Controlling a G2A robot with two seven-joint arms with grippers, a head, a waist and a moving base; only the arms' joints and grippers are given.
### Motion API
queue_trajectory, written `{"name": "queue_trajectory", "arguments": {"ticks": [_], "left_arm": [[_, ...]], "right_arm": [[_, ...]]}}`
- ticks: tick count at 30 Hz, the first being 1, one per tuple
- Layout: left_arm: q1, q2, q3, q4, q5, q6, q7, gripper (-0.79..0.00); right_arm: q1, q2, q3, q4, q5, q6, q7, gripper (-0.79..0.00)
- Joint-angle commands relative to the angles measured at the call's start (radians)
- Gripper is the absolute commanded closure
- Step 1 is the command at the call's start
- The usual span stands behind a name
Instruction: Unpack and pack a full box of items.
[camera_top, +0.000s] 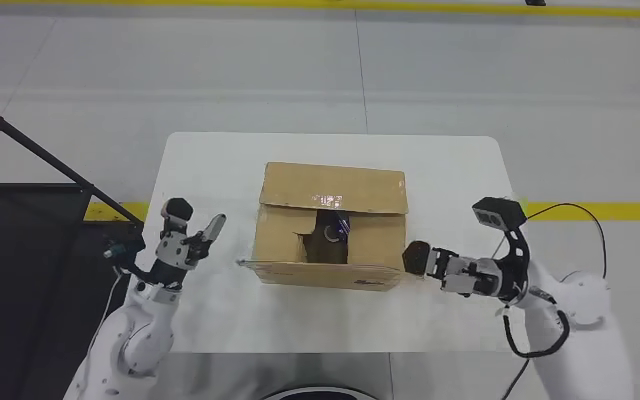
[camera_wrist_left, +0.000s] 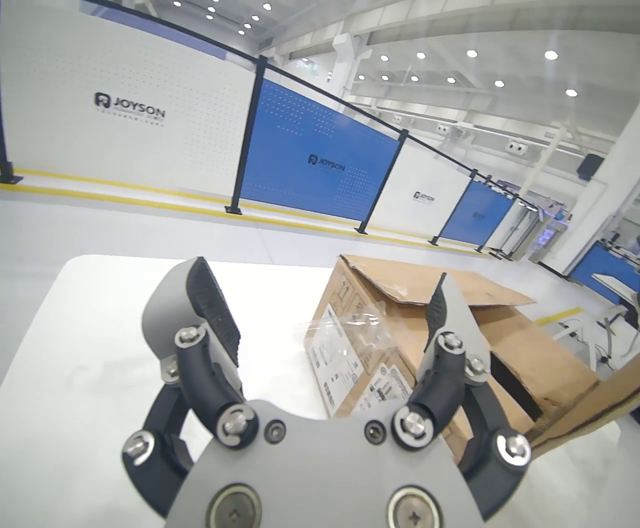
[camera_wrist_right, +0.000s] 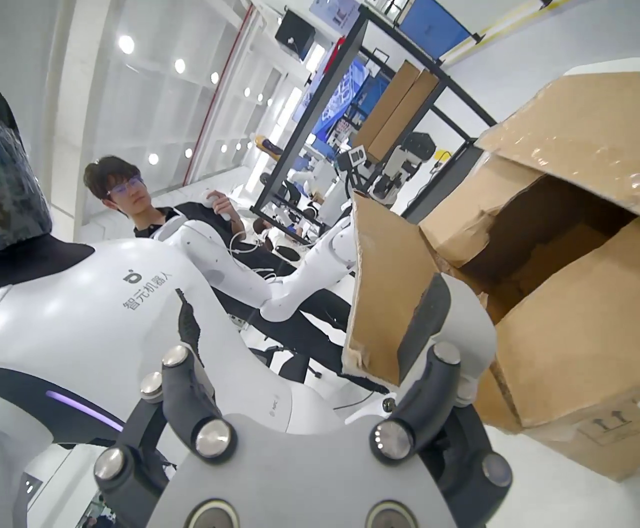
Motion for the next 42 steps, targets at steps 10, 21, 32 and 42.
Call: {"name": "queue_trajectory", "arguments": {"ticks": [10, 21, 32, 42], "left_arm": [[0.029, 0.027, -0.043, -0.014, 0.167, -0.338, -0.03, -0.785], [0.082, 0.053, -0.088, -0.018, 0.357, -0.49, -0.135, -0.785], [0.094, 0.061, -0.086, -0.011, 0.398, -0.474, -0.128, -0.785], [0.094, 0.061, -0.086, -0.011, 0.398, -0.474, -0.128, -0.785]], "right_arm": [[-0.142, 0.09, -0.077, -0.191, -0.241, -0.081, -0.081, -0.785], [-0.113, 0.194, -0.237, -0.121, -0.343, -0.25, -0.25, -0.785], [-0.011, 0.201, -0.204, 0.047, 0.063, -0.151, -0.376, -0.785], [-0.013, 0.2, -0.209, 0.048, 0.062, -0.142, -0.379, -0.785]]}}
